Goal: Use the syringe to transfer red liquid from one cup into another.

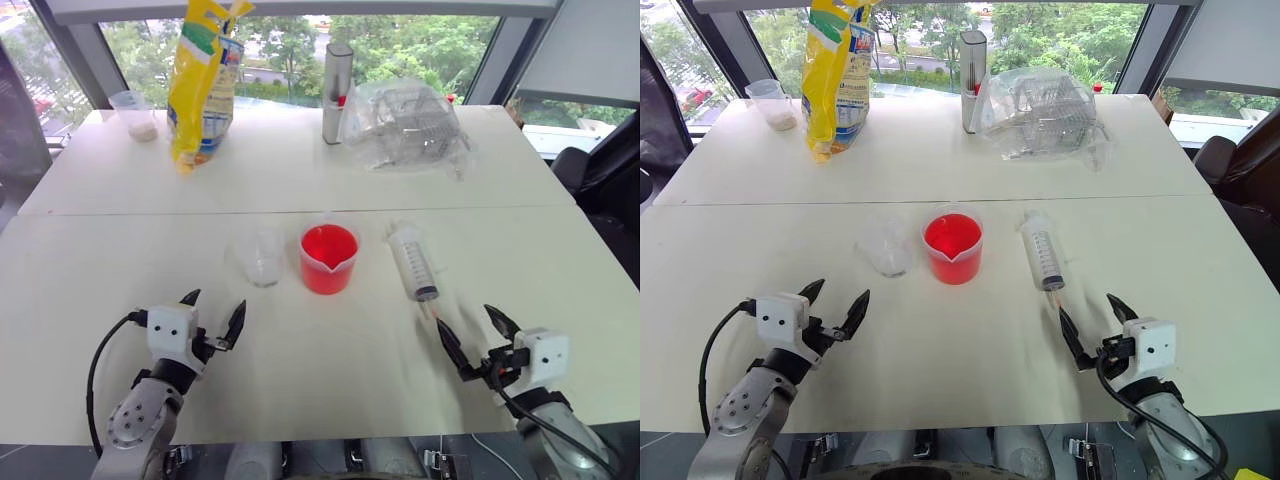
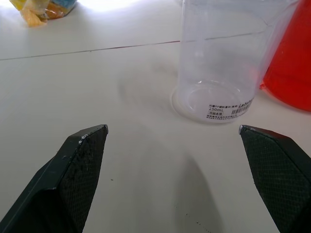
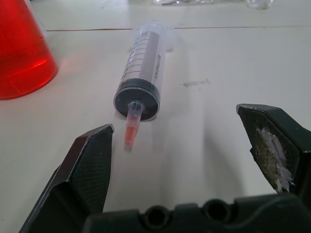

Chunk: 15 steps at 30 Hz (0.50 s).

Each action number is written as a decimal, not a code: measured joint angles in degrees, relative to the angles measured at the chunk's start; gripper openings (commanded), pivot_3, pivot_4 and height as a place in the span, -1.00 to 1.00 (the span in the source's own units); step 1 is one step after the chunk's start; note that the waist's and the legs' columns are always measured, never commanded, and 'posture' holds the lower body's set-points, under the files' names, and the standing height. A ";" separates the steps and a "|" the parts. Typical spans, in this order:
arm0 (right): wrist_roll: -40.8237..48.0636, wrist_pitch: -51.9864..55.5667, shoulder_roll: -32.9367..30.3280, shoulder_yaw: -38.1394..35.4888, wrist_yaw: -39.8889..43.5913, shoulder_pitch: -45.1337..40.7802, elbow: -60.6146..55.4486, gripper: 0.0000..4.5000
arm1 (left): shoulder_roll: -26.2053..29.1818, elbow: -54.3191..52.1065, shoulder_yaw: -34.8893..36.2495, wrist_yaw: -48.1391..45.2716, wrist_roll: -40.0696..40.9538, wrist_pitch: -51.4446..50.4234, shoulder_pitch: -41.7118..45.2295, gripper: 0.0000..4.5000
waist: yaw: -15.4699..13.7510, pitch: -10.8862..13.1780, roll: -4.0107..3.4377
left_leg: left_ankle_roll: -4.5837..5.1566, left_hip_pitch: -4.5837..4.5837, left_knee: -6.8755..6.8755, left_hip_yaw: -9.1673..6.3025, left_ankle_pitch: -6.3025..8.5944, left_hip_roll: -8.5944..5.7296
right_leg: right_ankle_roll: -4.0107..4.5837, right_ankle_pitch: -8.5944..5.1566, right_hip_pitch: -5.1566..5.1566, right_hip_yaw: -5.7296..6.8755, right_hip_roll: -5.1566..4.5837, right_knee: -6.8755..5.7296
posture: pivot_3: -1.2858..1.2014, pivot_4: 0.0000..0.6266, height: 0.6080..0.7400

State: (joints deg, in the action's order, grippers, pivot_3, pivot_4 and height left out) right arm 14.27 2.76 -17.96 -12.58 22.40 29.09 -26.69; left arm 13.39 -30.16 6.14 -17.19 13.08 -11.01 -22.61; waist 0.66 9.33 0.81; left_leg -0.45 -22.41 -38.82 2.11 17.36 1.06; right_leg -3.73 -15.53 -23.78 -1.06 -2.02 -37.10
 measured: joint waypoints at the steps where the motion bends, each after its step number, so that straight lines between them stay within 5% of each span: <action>1: 0.12 0.24 -0.06 -0.16 0.00 -0.04 -0.01 0.96 | 0.02 -0.06 0.00 0.07 -0.02 -0.07 0.04 1.00 | -0.01 0.00 0.00 | 0.00 0.00 0.00 0.00 0.00 0.00 | 0.00 0.00 0.00 0.00 0.00 0.00 | 0.03 -0.52 1.00; 15: -0.69 5.75 0.30 1.16 -2.59 0.17 -6.41 0.96 | 0.19 -1.63 -0.83 -0.08 0.91 -1.42 0.34 1.00 | 0.00 0.00 0.00 | 0.00 0.01 -0.02 0.00 0.00 0.00 | 0.00 0.00 0.02 0.00 0.01 -0.01 | 0.03 -0.52 1.00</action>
State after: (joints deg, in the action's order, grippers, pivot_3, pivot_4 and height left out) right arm 13.58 8.51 -17.66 -11.42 19.81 29.26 -33.10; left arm 13.58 -31.79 5.31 -17.27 13.99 -12.43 -22.27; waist 0.66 9.33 0.80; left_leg -0.45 -22.40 -38.84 2.11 17.36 1.05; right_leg -3.73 -15.53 -23.76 -1.06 -2.01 -37.11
